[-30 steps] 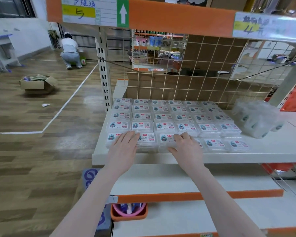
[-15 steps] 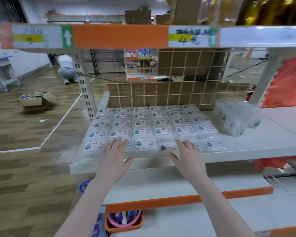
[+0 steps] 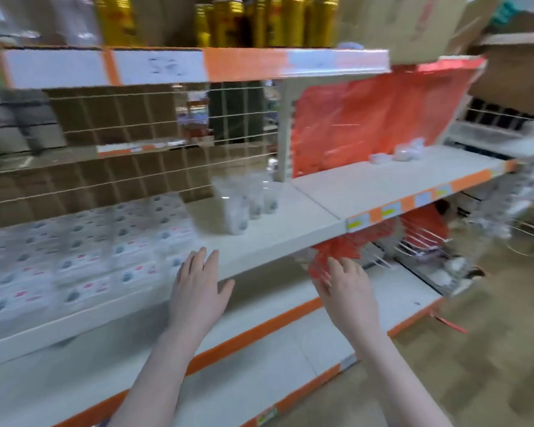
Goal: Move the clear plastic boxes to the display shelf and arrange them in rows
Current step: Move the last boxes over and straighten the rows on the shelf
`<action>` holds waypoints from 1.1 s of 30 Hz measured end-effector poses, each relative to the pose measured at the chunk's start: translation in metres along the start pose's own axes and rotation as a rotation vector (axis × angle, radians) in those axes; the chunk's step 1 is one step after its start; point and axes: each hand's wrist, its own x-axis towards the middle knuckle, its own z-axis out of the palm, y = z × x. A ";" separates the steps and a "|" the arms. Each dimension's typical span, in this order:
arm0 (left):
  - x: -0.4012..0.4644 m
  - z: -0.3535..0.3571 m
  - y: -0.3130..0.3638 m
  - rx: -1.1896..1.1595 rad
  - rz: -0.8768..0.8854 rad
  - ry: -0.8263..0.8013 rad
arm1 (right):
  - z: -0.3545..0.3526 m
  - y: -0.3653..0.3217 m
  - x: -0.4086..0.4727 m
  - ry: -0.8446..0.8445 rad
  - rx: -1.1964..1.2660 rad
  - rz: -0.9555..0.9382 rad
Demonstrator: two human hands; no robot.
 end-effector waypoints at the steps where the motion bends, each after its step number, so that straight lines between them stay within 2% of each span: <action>1: 0.005 0.007 0.022 -0.009 0.029 -0.015 | -0.006 0.021 -0.001 0.009 -0.015 0.023; 11: 0.076 0.077 0.217 -0.081 0.323 -0.084 | -0.044 0.191 0.010 0.055 -0.168 0.277; 17: 0.146 0.136 0.317 -0.138 0.444 -0.102 | -0.037 0.290 0.060 0.141 -0.212 0.353; 25: 0.271 0.192 0.450 -0.191 0.492 -0.130 | -0.030 0.418 0.170 0.212 -0.245 0.394; 33: 0.349 0.229 0.526 -0.189 0.441 -0.112 | -0.024 0.515 0.253 0.201 -0.202 0.356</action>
